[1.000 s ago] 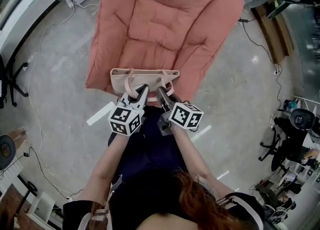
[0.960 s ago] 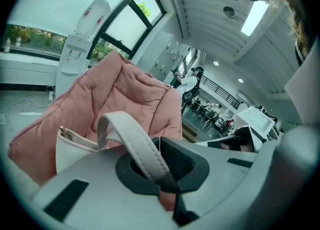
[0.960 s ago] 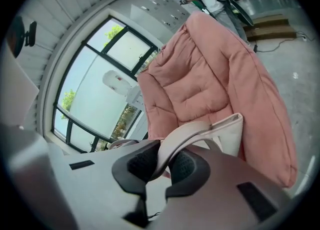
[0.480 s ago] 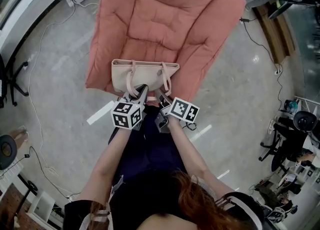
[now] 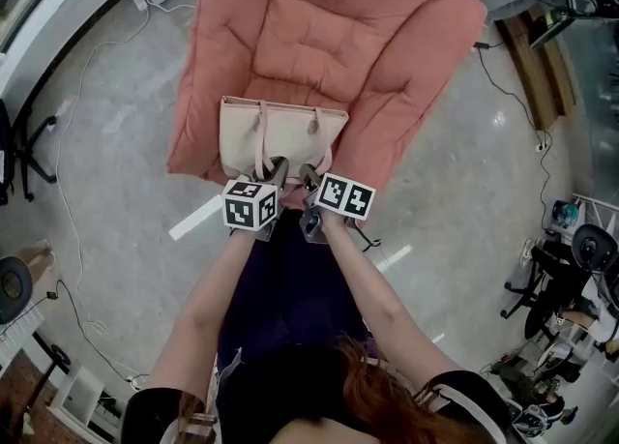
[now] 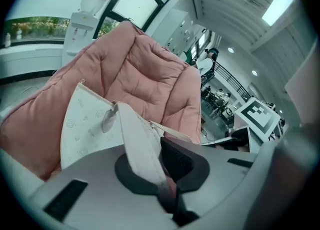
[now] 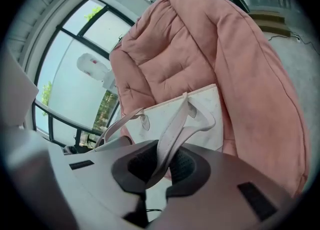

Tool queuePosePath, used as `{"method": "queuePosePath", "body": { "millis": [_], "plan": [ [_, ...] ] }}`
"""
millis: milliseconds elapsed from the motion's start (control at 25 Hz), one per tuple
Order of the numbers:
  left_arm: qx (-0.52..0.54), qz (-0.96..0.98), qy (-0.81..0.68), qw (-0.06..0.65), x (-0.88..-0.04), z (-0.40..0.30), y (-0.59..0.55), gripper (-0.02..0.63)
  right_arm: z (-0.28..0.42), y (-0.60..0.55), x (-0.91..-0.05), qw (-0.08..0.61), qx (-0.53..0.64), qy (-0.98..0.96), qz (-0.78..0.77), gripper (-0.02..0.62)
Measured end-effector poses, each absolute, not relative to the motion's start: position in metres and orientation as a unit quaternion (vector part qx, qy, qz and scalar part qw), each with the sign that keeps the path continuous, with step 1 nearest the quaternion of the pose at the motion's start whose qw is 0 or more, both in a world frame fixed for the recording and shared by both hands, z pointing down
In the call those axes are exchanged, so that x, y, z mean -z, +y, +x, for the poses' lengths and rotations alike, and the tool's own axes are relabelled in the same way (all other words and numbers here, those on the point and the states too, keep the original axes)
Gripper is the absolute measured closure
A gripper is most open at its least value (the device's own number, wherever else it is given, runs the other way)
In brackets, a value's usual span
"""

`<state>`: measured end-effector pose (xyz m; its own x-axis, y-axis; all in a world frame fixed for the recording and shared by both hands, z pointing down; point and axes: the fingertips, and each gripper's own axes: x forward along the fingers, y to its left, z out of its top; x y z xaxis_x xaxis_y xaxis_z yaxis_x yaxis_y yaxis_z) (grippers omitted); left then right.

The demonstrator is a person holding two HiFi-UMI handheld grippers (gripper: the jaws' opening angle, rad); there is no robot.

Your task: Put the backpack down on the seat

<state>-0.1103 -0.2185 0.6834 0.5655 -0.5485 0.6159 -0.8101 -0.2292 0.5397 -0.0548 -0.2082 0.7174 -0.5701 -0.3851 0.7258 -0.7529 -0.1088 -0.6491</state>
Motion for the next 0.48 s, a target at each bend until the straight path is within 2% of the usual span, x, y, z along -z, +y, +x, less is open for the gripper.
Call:
{"method": "queuePosePath", "body": {
  "millis": [200,480],
  "plan": [
    [-0.139,0.746,-0.445,0.476,-0.71,-0.114,-0.234,0.586,-0.055,-0.225,-0.737,0.182,-0.592,-0.653,0.436,0.555],
    [-0.158,0.74,-0.445,0.478,-0.74,-0.121,-0.257,0.586,-0.061,-0.251,-0.761,0.194,-0.579,-0.661,0.436,0.555]
  ]
}}
